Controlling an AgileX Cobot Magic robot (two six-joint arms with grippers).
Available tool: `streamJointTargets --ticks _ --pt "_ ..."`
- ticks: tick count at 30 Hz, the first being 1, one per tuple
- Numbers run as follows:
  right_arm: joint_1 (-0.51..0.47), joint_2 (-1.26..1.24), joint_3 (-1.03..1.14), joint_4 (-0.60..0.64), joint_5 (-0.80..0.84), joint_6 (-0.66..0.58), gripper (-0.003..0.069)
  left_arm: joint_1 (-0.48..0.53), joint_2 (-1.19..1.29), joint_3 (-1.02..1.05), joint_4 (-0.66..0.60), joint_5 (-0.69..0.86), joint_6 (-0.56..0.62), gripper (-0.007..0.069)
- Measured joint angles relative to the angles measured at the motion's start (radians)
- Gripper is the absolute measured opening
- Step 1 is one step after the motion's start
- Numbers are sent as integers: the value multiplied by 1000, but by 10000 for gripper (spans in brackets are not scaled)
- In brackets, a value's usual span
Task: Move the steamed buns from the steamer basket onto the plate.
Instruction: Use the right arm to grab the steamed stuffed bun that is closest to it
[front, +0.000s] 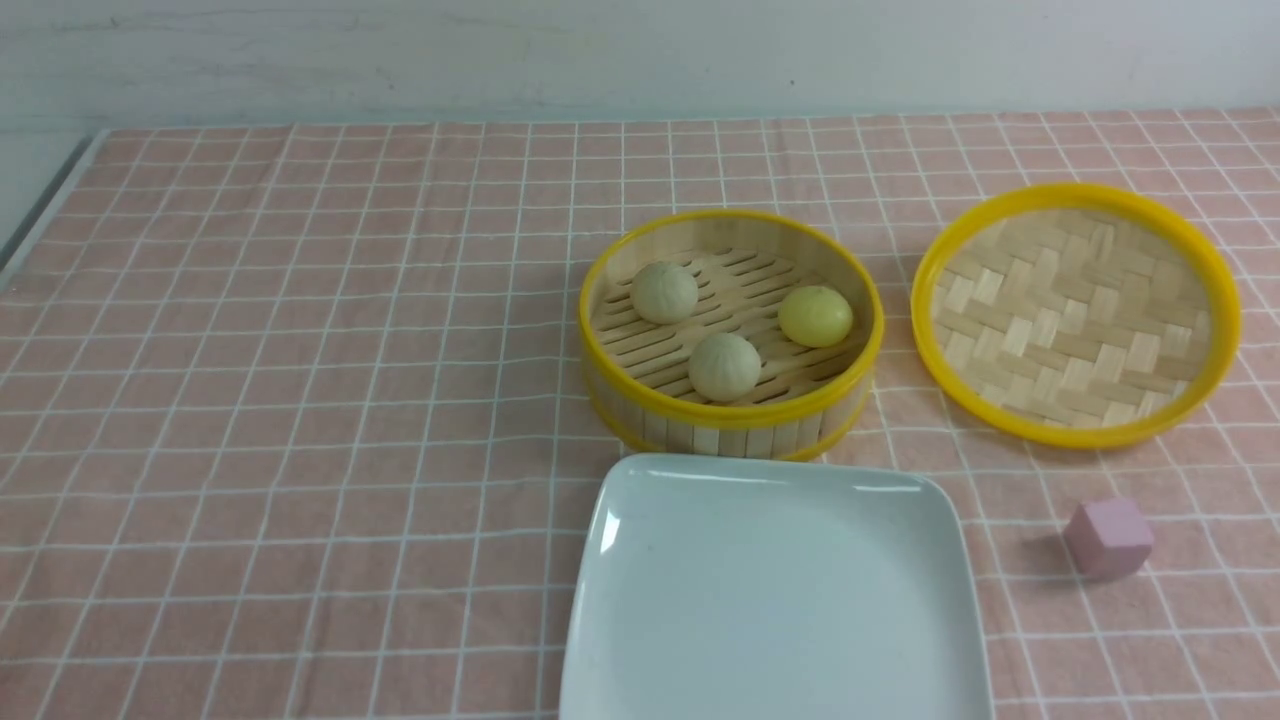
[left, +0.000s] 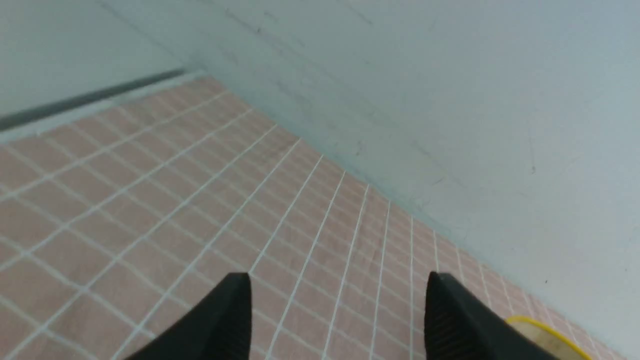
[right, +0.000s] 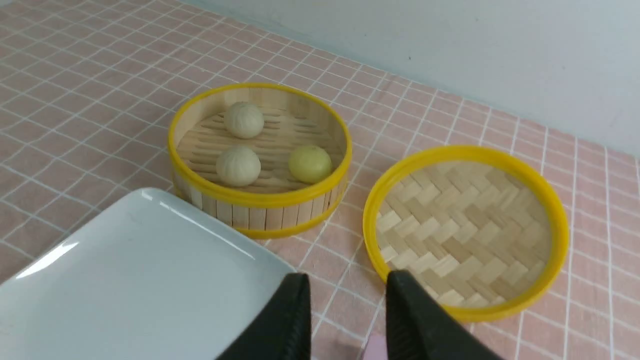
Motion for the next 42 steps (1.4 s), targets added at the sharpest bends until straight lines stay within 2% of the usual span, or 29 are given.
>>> streamJointTargets --ticks 4,8,11,12,13,14,17,19,20,21,22,23,24,25,27,31,36,38,42 --pt "0 111 0 90 -75 -90 240 0 0 -89 -3 32 16 469" --pt "0 209 0 185 -111 -178 240 0 13 -206 -10 163 64 450" --pt "0 263 0 235 -116 -254 240 0 77 -279 -54 263 155 428" --pt "0 282 -2 254 -117 -281 240 0 109 -304 -91 295 206 419" --pt "0 312 -11 281 -119 -323 240 0 163 -336 -173 334 306 401" --pt "0 315 -13 284 -120 -327 240 0 163 -340 -186 334 306 401" --pt "0 387 -52 352 -125 -388 240 0 298 -410 -488 379 632 364" --pt "0 425 -75 374 -123 -413 240 0 354 -434 -624 396 800 356" --pt "0 457 -105 387 -112 -435 240 0 397 -452 -720 415 930 354" --pt "0 468 -110 389 -109 -437 240 0 410 -457 -735 419 972 354" --pt "0 510 -152 398 -86 -457 240 0 465 -474 -848 446 1132 354" --pt "0 542 -180 402 -66 -463 240 0 497 -485 -908 464 1220 354" --pt "0 549 -186 402 -62 -464 240 0 497 -487 -919 467 1220 354" --pt "0 597 -230 403 -31 -471 240 0 539 -497 -984 489 1335 354" --pt "0 668 -296 400 18 -475 240 0 594 -507 -1044 505 1435 354" --pt "0 820 -426 374 122 -478 242 0 701 -508 -1083 516 1549 375" --pt "0 991 -560 346 182 -482 268 0 817 -508 -1106 531 1643 491" --pt "6 1046 -599 334 185 -489 286 0 849 -517 -1117 519 1664 528" --pt "51 1126 -666 283 186 -487 315 0 893 -540 -1129 477 1684 550"
